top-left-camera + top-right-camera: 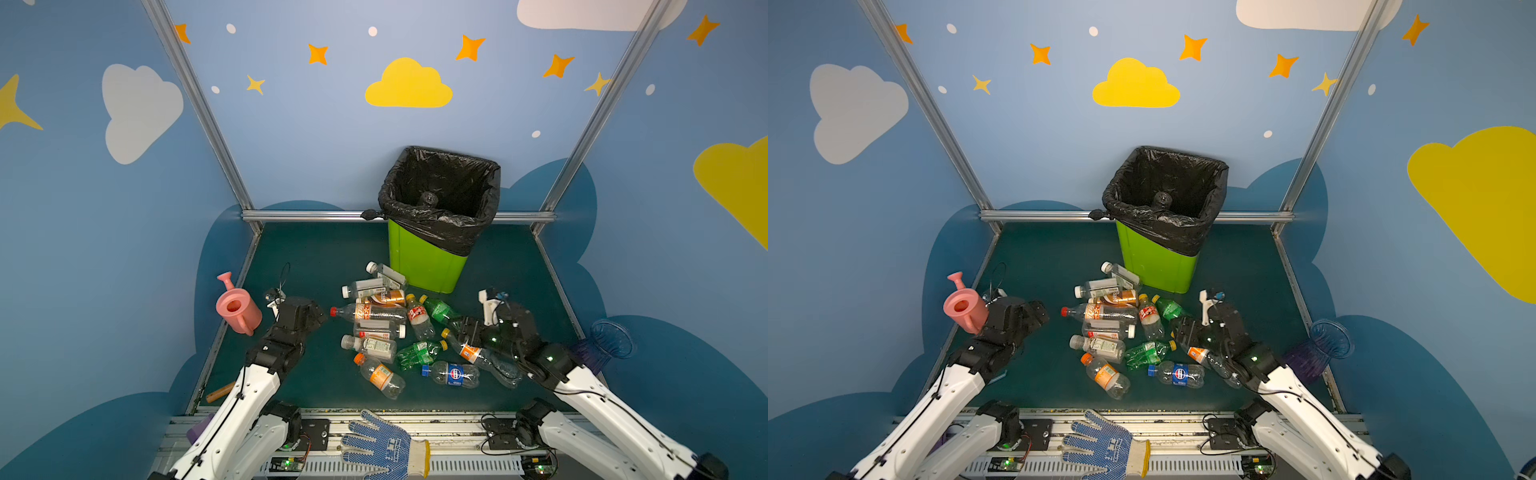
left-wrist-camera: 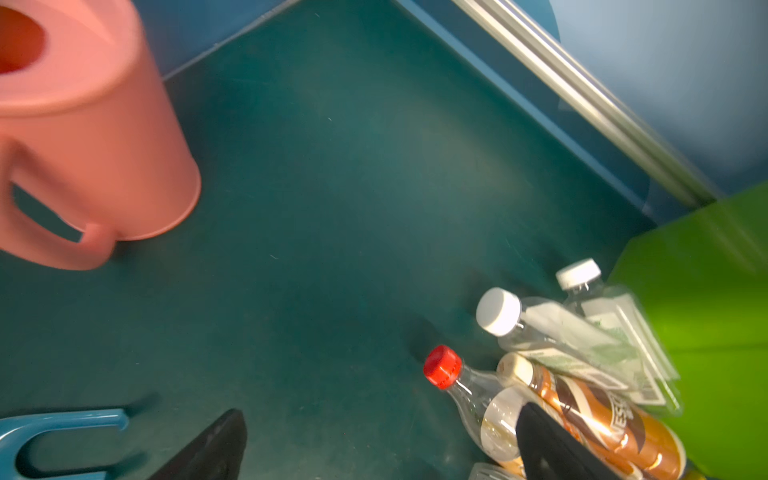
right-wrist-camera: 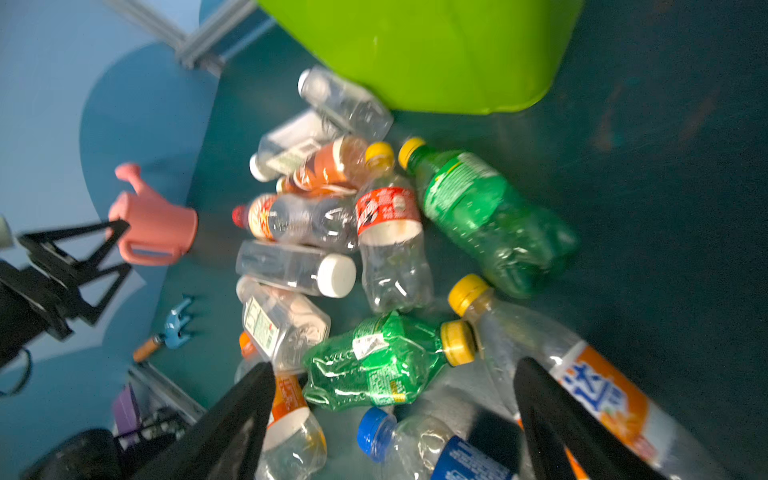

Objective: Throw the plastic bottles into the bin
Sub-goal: 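Reach the right gripper across the pile and grasp an orange-capped bottle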

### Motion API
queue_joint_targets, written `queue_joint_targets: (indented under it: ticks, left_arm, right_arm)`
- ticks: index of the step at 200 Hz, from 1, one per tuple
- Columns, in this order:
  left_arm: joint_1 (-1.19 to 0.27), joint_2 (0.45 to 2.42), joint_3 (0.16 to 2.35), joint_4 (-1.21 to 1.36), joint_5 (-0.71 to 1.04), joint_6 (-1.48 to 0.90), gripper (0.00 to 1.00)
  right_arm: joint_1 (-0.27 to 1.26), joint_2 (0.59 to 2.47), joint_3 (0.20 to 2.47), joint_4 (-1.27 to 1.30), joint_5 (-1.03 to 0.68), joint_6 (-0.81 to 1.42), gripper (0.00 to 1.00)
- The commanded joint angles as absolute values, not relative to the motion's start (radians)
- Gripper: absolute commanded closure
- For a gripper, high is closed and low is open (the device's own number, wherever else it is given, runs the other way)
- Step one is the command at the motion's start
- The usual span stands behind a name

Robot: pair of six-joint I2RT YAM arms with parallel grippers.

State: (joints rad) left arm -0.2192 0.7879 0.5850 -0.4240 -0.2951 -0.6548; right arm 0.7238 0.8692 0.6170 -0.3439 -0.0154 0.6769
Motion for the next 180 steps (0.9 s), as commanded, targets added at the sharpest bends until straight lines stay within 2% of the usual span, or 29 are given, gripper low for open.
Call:
queue_joint_targets:
  ticks: [1, 33, 56, 85, 133, 180]
  left_arm:
    - [-0.19, 0.763, 0.59, -0.447, -0.253, -0.646, 0.0]
    - [-0.176, 0.771, 0.593, -0.464, -0.253, -0.648, 0.0]
    - [-0.166, 0.777, 0.605, -0.468, -0.253, -0.649, 0.0]
    - [-0.158, 0.772, 0.614, -0.472, -0.25, -0.644, 0.0]
    - [-0.146, 0.75, 0.603, -0.484, -0.248, -0.637, 0.0]
    - [-0.134, 0.729, 0.583, -0.498, -0.256, -0.627, 0.0]
  right_arm:
    - [0.874, 0.989, 0.719, -0.296, 0.084, 0.632, 0.17]
    - [1.067, 1.247, 0.924, -0.409, 0.098, 0.532, 0.19]
    - [1.139, 1.404, 1.044, -0.469, 0.062, 0.501, 0.26]
    - [1.191, 1.552, 1.146, -0.518, 0.031, 0.477, 0.26]
    - [1.275, 1.766, 1.328, -0.682, 0.071, 0.442, 0.25]
    - [1.294, 1.886, 1.425, -0.798, 0.08, 0.419, 0.26]
